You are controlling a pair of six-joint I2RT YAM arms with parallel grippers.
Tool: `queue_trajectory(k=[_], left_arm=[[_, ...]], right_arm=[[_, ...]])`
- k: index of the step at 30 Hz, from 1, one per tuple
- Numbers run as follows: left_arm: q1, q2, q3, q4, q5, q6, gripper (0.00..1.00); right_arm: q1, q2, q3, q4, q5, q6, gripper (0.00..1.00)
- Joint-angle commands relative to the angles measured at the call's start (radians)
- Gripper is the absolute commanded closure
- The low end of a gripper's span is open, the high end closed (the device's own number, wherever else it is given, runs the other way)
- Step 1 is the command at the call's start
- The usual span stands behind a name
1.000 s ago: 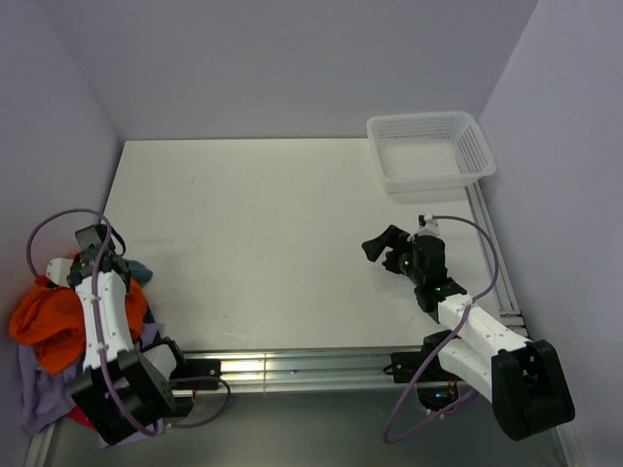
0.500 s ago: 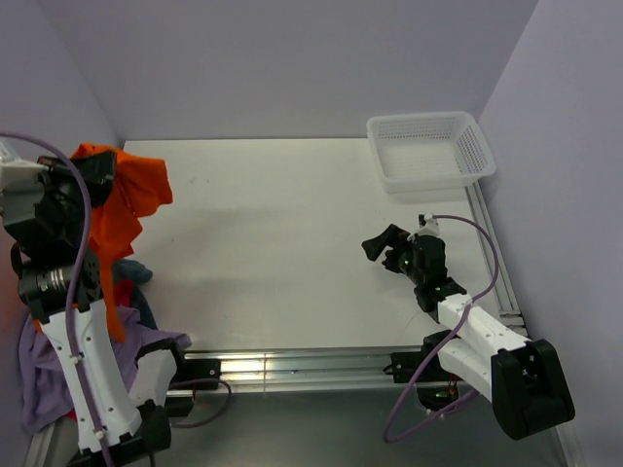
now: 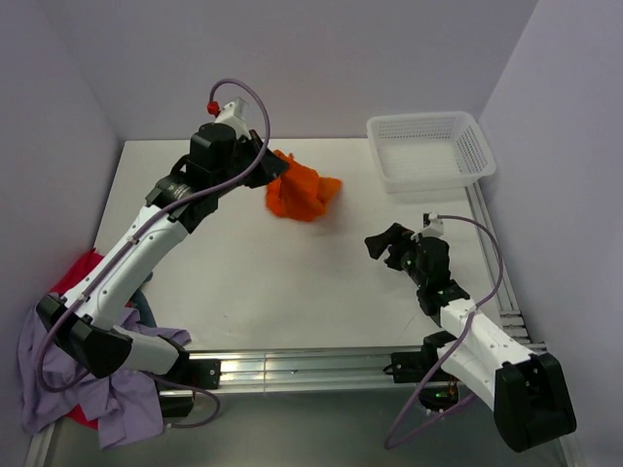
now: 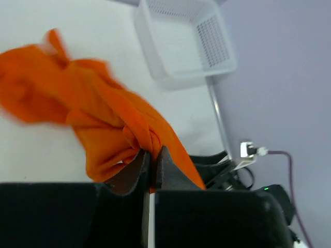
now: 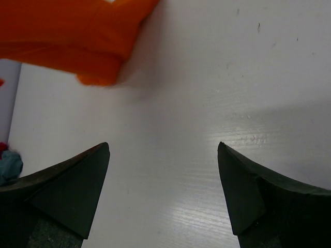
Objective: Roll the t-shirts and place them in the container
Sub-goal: Move the tshirt to the center of the board
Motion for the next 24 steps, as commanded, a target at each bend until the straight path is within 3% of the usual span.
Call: queue_trajectory(k=[1,7,12,14,15,18,19,20,24], left_arm=[[0.004,-0.073,-0.029,0.158,0.093,0.086,0.93],[0.002,-0.064,0.033,0.083,0.115,0.114,0.95],[0.004,-0.14,-0.074,0.071,0.098,0.124,0.87],[0.005,-0.179,-0.146,0.05,0.03,0.137,0.75],[0.005,-0.191,-0.171,0.04,0.011,0.138,0.64],[0.008,-0.237,-0.249,0.007,-0.102,0.146,0.54],[0.016,-0.249,-0.275,-0.001,-0.128,0.14,0.39],[0.022,-0.269,-0.288,-0.015,-0.151,0.138,0.3],[0.036,-0.295,-0.318,-0.066,-0.199,0.138,0.28]], right_arm=[[-0.004,-0.079,-0.013,0.029,0.034,-0.025,0.09],[-0.004,-0.162,-0.039,0.027,0.049,-0.034,0.11],[-0.004,-0.151,-0.029,0.009,0.054,-0.042,0.14],[-0.004,-0.139,-0.027,0.01,0.048,-0.042,0.15],[-0.004,-0.133,-0.026,0.016,0.043,-0.043,0.15],[-0.004,-0.101,-0.021,0.032,0.009,-0.045,0.16],[-0.004,-0.09,-0.018,0.035,-0.007,-0.048,0.17],[-0.004,-0.066,-0.012,0.044,-0.02,-0.049,0.19],[0.0,0.025,0.014,0.073,-0.093,-0.058,0.25]])
